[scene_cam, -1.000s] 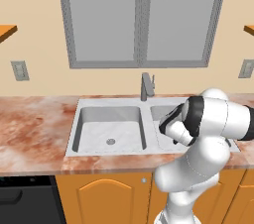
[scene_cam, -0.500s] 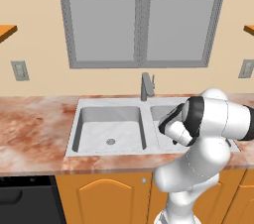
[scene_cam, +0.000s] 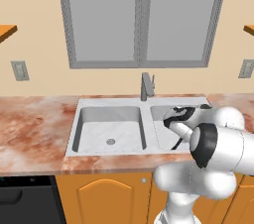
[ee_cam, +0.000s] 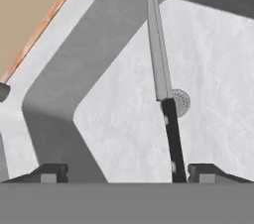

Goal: Move the cutting board and knife to the sink. Then move spray from the cabinet to the counter.

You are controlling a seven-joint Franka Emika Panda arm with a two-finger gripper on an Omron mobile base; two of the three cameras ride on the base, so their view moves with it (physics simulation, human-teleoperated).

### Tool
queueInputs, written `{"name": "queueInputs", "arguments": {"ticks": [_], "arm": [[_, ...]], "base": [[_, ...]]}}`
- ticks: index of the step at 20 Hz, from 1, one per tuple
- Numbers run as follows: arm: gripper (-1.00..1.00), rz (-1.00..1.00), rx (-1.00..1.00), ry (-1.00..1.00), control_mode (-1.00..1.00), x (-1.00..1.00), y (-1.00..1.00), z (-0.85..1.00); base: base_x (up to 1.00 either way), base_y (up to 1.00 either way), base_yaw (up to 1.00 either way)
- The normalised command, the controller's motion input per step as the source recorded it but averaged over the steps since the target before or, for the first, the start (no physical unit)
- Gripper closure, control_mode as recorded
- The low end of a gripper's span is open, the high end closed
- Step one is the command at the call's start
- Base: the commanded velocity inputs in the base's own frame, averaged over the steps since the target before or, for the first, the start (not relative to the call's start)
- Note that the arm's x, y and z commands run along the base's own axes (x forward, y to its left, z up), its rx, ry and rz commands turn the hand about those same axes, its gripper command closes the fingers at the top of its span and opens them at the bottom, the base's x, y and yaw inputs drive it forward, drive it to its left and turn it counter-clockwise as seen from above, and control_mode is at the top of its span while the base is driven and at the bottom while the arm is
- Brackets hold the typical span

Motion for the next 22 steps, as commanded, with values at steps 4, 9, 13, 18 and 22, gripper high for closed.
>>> {"name": "queueInputs", "arguments": {"ticks": [4, 9, 13, 18, 22], "arm": [[-1.00, 0.00, -0.06, -0.01, -1.00, -0.22, 0.00, 1.00], [-1.00, 0.00, -0.19, 0.00, -1.00, -0.34, 0.00, 1.00], [-1.00, 0.00, -0.18, 0.00, -1.00, -0.71, 0.00, 1.00], [-1.00, -0.27, -0.02, 0.00, -1.00, -0.92, 0.00, 0.46], [-1.00, 0.00, 0.00, 0.00, 1.00, 0.00, 0.00, 0.00]], "base": [[0.00, 0.00, 0.00], [0.00, 0.00, 0.00], [0.00, 0.00, 0.00], [0.00, 0.00, 0.00], [-0.74, 0.09, -0.88]]}}
